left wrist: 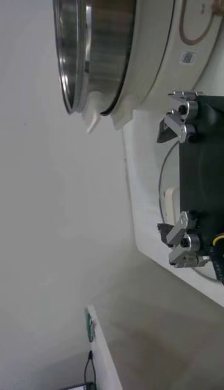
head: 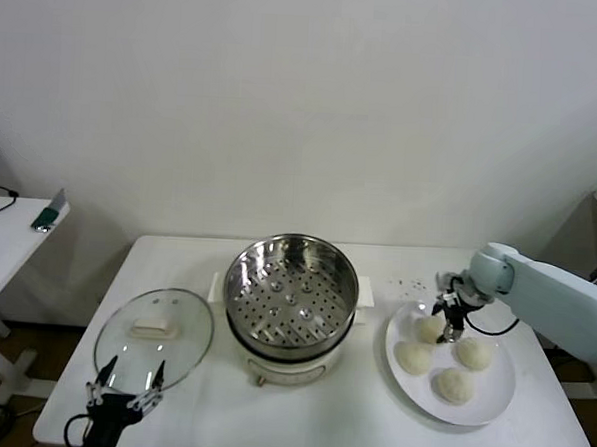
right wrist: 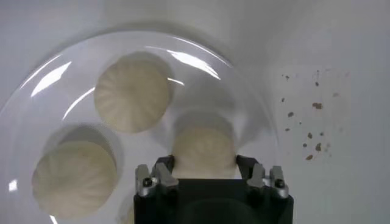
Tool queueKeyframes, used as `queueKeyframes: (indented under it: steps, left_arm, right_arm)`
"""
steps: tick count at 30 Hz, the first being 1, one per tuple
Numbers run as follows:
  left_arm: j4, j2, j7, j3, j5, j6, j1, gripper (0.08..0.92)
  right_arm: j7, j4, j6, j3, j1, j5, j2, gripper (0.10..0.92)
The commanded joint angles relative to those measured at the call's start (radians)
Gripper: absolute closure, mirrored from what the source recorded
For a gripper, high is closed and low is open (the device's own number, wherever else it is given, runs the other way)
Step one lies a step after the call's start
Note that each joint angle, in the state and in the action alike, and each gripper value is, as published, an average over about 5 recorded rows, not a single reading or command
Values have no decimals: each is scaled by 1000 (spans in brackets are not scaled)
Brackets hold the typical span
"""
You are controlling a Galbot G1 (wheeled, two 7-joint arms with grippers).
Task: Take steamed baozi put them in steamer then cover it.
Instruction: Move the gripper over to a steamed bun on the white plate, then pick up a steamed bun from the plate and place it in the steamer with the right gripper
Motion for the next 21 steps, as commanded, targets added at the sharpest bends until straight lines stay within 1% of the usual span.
queueKeyframes:
  steps: [1, 7, 10, 16, 19, 21]
  left_arm:
    - [0, -1, -1, 1, 2, 1, 0, 177]
    - [-2, -1, -2, 1, 1, 0, -2, 177]
    - [-2, 2, -2, 1, 1, 0, -4, 177]
    - [-11, 7, -2, 1, -1, 4, -9, 177]
    - [-16, 10, -2, -1, -4, 6, -10, 177]
    - [-18, 12, -2, -2, -6, 8, -11, 177]
  right_arm:
    - [-16, 23, 5, -36, 63, 9, -1, 362]
    - [-60, 134, 57, -229, 324, 71, -22, 364]
    - [-85, 188, 122, -339, 514, 122, 3, 364]
    - [-125, 247, 352, -459, 814, 202, 140, 379]
    - [-145, 294, 431, -460, 906, 244, 210, 403]
    - [-150, 339, 465, -452, 940, 244, 251, 412]
